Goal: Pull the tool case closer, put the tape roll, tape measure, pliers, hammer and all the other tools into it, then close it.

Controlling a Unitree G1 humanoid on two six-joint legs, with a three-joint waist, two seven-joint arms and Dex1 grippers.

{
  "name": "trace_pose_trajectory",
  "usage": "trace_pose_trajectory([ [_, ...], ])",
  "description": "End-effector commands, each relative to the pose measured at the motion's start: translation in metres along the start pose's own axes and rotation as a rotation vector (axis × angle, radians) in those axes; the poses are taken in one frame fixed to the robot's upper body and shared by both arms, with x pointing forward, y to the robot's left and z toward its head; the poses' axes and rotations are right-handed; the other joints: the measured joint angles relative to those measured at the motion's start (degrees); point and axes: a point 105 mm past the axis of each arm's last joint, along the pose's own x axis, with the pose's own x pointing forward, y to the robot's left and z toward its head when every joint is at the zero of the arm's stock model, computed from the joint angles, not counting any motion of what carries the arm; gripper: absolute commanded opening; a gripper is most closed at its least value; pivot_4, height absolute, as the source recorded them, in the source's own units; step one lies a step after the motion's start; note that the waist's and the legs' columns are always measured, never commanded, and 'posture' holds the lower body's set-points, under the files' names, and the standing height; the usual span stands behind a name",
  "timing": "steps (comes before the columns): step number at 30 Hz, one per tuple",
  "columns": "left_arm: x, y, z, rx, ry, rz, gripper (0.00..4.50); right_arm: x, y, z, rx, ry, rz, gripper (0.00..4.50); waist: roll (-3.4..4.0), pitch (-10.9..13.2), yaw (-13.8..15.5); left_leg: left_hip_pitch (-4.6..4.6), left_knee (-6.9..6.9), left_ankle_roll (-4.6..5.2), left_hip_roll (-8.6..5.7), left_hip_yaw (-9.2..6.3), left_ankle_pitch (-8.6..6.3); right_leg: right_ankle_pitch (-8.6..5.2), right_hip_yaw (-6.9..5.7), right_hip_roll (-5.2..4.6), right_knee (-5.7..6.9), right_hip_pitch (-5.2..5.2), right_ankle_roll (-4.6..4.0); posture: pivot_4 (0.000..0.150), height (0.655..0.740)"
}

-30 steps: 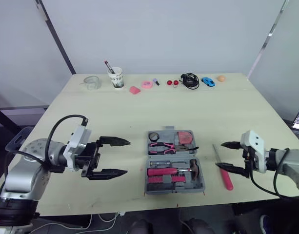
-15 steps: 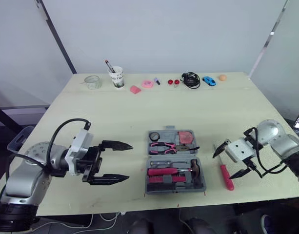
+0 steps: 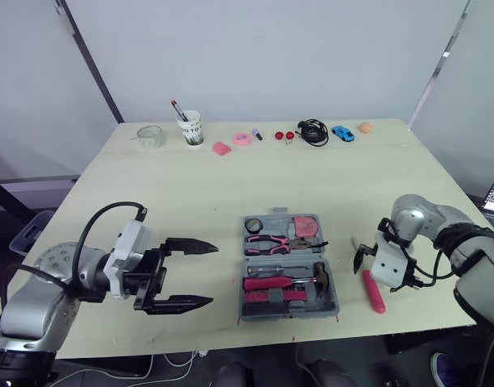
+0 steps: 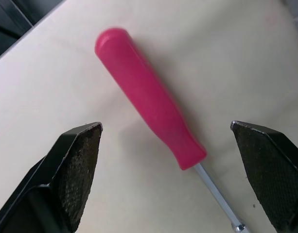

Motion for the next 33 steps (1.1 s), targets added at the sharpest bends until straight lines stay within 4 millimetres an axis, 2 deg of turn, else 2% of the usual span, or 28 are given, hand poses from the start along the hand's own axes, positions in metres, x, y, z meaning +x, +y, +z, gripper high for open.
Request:
trace_pose_trajectory([
  [1,-0.001,-0.002,0.009,0.038,0.001,-0.005,4.5,-0.003,-0.004,-0.007,-0.035,0.064,-0.003,4.46,0.02,0.01,-0.01,0.02,0.0,-0.01,-0.01,0.02,0.01,0.0,0.01,0.0,0.02,0.0,0.0,0.15,0.74],
  [3,-0.001,-0.003,0.009,0.032,-0.001,-0.003,4.5,-0.001,-0.007,-0.007,-0.038,0.07,-0.02,3.97,0.02,0.01,-0.04,0.04,-0.01,-0.02,-0.01,0.03,0.01,-0.01,0.03,0.0,0.02,0.01,-0.01,0.15,0.74],
  [6,-0.002,-0.003,0.008,0.021,0.004,-0.006,4.5,0.0,-0.012,-0.01,-0.048,0.095,-0.038,2.82,0.02,0.01,-0.07,0.08,-0.01,-0.02,-0.02,0.06,0.01,-0.01,0.06,0.0,0.04,0.03,-0.01,0.15,0.74],
  [10,-0.001,-0.003,0.008,0.019,0.002,-0.012,4.5,0.0,-0.013,-0.011,-0.067,0.104,-0.043,0.7,0.01,0.01,-0.01,0.11,-0.01,-0.02,-0.02,0.07,0.01,-0.01,0.08,0.0,0.06,0.04,-0.01,0.15,0.74],
  [11,0.0,-0.003,0.007,0.019,0.0,-0.013,4.5,0.0,-0.012,-0.01,-0.069,0.101,-0.043,0.36,0.01,0.01,-0.02,0.12,-0.01,-0.02,-0.02,0.08,0.01,-0.01,0.08,0.0,0.06,0.04,-0.01,0.15,0.74],
  [17,0.003,-0.004,0.005,0.015,-0.008,-0.018,4.5,-0.004,-0.005,-0.004,-0.022,0.018,-0.084,0.35,0.02,0.01,-0.07,0.14,-0.01,0.0,-0.03,0.09,0.0,-0.01,0.09,0.02,0.06,0.07,-0.01,0.15,0.74],
  [23,0.002,-0.004,0.004,0.012,-0.012,-0.003,4.5,-0.03,0.002,-0.005,0.352,-0.151,-0.283,0.35,0.03,0.02,0.09,0.15,-0.01,0.09,-0.01,0.07,-0.05,0.0,0.1,0.01,0.08,0.11,-0.01,0.15,0.74],
  [27,0.003,-0.004,0.004,0.009,-0.019,0.002,4.5,-0.041,0.011,0.004,0.516,-0.238,-0.385,0.35,0.05,0.03,0.19,0.17,-0.01,0.19,0.03,0.02,-0.11,-0.01,0.08,-0.06,0.13,0.11,-0.01,0.15,0.74],
  [33,0.003,-0.002,0.004,-0.005,-0.036,0.006,4.5,-0.053,0.015,-0.001,0.947,-0.223,-0.704,0.35,0.02,0.02,0.11,0.21,-0.01,0.22,0.0,0.0,-0.13,-0.01,0.19,-0.07,0.24,0.07,0.0,0.15,0.74],
])
